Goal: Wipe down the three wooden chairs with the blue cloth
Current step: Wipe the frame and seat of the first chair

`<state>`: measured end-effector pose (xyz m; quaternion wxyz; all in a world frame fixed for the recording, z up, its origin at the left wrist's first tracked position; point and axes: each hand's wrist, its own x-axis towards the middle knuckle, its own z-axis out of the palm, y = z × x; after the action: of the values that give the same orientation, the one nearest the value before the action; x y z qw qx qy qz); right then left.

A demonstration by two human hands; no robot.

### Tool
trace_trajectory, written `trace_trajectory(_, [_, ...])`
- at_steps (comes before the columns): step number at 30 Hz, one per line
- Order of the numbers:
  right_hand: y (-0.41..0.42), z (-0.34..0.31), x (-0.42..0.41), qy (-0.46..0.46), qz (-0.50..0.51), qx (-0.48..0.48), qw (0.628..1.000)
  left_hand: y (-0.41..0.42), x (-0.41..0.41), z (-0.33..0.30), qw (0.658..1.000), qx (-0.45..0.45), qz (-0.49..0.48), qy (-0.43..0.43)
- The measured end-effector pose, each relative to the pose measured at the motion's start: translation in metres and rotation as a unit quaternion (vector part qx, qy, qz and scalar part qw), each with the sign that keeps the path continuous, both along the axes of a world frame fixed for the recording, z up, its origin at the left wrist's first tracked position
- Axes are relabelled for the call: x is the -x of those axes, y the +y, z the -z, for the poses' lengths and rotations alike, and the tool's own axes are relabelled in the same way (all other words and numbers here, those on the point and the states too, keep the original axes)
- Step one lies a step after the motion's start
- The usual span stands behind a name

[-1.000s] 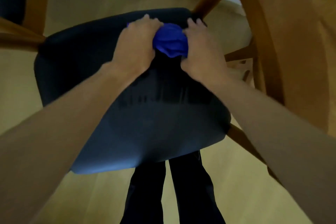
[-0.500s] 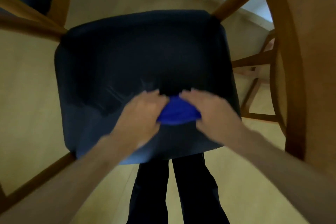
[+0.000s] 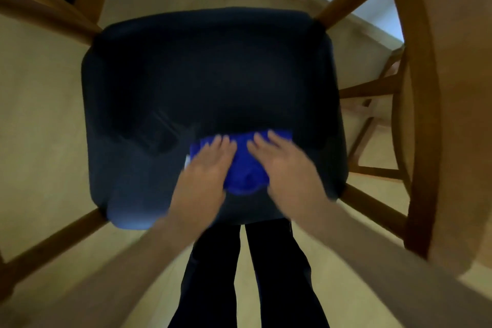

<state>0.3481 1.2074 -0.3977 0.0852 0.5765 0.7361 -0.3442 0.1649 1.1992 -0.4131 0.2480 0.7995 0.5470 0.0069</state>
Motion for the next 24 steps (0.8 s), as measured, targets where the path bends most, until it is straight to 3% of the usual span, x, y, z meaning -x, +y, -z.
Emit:
trace_trajectory(4, [-0.029, -0.029, 0.002, 0.020, -0.009, 0.082, 0.996, -0.033, 0.009, -0.017, 0.994, 0.092, 0.052, -0.003])
trace_trajectory(10, [0.081, -0.021, 0.006, 0.058, 0.088, -0.082, 0.991, 0.098, 0.014, -0.027, 0.999, -0.013, -0.032, -0.026])
trace_trajectory(14, [0.132, 0.001, 0.018, 0.009, 0.079, -0.084, 0.993, 0.136, 0.004, -0.008, 0.998, -0.032, -0.054, -0.005])
trace_trajectory(18, [0.050, 0.011, 0.017, -0.003, 0.054, -0.102, 0.993, 0.063, 0.000, 0.003, 0.999, -0.024, -0.030, -0.010])
trace_trajectory(22, [-0.036, -0.010, 0.009, -0.031, 0.048, 0.084, 0.995, -0.006, -0.002, -0.015, 0.998, 0.025, 0.064, 0.010])
trace_trajectory(24, [-0.054, -0.021, -0.001, -0.021, 0.064, 0.111, 0.992, -0.018, -0.009, -0.024, 0.990, 0.084, 0.112, 0.008])
